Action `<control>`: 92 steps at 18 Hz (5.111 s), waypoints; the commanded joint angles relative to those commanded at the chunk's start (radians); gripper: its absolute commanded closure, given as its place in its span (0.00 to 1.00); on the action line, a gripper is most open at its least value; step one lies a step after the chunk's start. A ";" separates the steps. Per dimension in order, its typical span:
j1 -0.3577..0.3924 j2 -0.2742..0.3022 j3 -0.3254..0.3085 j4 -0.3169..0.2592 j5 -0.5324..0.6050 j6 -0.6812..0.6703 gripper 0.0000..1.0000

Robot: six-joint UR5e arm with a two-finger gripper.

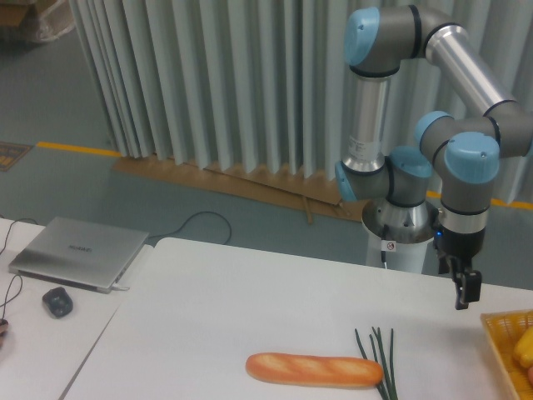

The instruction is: Place the red pepper on the table

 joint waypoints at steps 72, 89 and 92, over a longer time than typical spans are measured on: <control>0.204 -0.307 0.140 0.328 -0.089 -0.014 0.00; 0.216 -0.396 0.199 0.391 -0.002 0.081 0.00; 0.215 -0.419 0.206 0.402 0.000 0.081 0.00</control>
